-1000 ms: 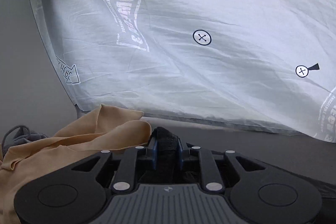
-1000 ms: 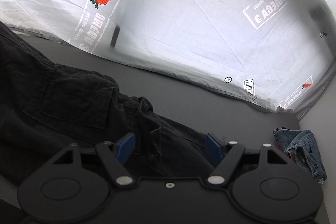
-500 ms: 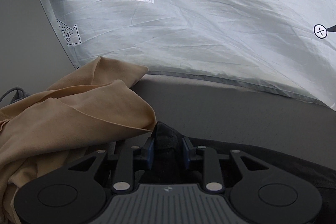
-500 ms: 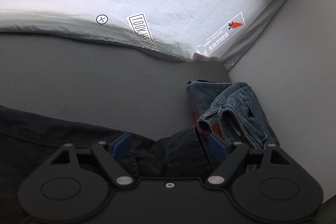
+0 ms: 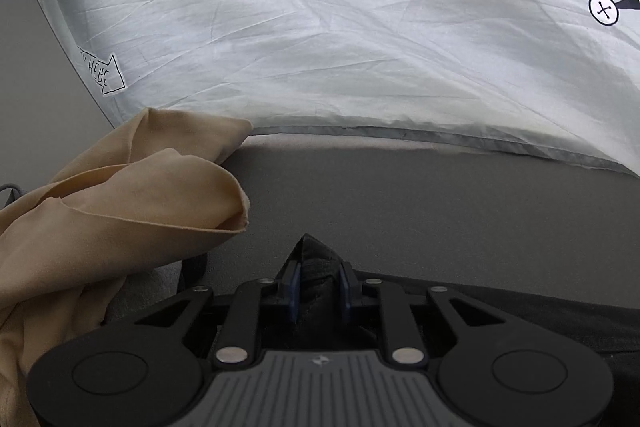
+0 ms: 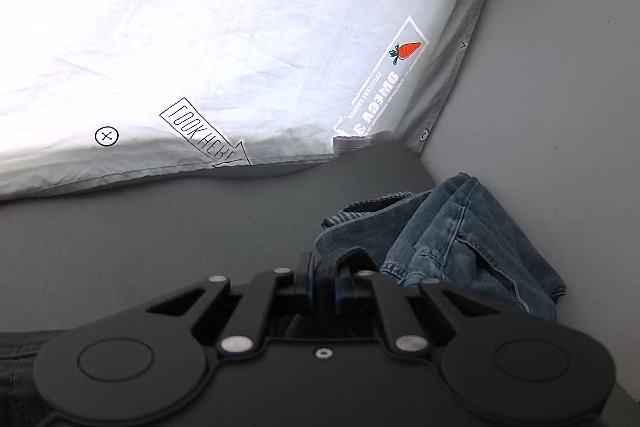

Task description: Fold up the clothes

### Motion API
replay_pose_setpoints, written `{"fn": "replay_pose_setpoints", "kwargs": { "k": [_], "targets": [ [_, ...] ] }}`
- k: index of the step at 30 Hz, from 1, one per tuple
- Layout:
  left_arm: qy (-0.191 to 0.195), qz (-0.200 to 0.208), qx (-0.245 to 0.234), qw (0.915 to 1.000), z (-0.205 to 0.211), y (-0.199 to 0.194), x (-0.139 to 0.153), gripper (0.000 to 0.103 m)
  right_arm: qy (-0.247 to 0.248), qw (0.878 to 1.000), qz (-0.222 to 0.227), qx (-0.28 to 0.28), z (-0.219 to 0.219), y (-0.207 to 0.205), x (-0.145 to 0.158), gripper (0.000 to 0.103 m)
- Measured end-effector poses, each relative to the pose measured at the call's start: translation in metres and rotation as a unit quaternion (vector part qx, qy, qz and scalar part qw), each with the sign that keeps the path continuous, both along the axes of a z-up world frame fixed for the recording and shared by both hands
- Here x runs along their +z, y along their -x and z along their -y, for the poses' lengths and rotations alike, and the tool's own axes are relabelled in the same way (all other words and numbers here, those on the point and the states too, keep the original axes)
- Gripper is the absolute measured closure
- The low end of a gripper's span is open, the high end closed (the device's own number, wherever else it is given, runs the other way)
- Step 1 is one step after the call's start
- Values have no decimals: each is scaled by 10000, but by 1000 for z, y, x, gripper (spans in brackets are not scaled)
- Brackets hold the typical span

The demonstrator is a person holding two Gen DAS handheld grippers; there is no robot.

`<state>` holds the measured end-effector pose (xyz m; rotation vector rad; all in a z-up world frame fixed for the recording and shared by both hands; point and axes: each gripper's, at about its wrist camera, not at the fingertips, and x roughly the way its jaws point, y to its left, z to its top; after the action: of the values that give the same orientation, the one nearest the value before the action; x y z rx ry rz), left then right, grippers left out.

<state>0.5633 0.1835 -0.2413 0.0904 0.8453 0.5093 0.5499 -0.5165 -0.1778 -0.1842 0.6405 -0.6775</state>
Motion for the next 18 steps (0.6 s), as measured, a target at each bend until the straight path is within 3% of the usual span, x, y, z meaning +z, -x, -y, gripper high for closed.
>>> {"fn": "replay_pose_setpoints", "kwargs": {
  "k": [4, 7, 9, 10, 11, 14, 18],
  "targets": [
    [-454, -81, -52, 9989, 8, -8, -17, 76, 333, 9945, -934, 326, -2, -29, -49, 92],
    [-597, -259, -248, 9976, 9, -9, -14, 72, 615, 9861, -1457, 518, -10, -36, -63, 80],
    [-347, -285, -296, 9986, 4, -2, -6, 55, 629, 9869, -1374, 563, -14, -31, -51, 63],
    [-153, -198, -254, 9994, 0, 5, 0, 52, 717, 9881, -1231, 587, -17, -25, -39, 47],
    [53, -71, -203, 9998, -2, 14, 8, 49, 841, 9883, -1105, 624, -21, -19, -28, 39],
    [453, 241, -69, 9987, -2, 47, 30, 48, 1164, 9862, -805, 861, -33, 8, 9, 37],
    [819, 613, -15, 9947, 14, 119, 60, 44, 683, 9923, -230, 1006, -48, 67, 52, 36]
  ]
}}
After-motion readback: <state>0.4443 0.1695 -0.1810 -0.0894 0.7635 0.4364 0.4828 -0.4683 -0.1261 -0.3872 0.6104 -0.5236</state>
